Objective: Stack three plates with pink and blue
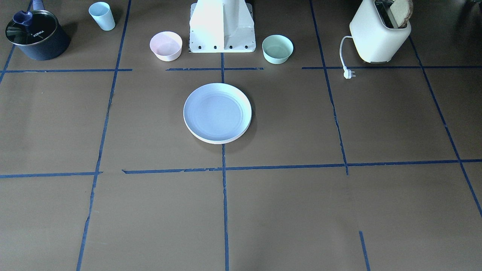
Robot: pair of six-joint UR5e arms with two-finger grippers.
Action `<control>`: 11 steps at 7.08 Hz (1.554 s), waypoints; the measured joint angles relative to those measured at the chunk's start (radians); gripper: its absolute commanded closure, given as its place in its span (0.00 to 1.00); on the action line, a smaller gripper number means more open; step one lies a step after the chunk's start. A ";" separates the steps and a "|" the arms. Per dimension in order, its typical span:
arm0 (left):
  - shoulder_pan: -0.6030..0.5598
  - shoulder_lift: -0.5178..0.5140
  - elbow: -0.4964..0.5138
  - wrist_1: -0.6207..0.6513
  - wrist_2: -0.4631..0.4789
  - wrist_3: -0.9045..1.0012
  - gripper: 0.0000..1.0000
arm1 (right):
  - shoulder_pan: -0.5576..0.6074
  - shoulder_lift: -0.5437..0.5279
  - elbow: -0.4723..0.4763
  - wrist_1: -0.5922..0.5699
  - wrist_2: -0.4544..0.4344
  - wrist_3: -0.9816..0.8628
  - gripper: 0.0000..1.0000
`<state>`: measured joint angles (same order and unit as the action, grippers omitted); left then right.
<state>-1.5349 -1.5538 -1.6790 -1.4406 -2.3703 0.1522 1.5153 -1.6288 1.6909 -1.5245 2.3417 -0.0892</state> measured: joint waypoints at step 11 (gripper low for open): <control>-0.004 0.041 -0.032 0.023 -0.005 -0.008 0.00 | -0.018 0.001 -0.008 0.000 0.010 0.006 0.00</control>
<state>-1.5386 -1.5131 -1.7110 -1.4174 -2.3750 0.1441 1.4975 -1.6273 1.6833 -1.5249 2.3513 -0.0830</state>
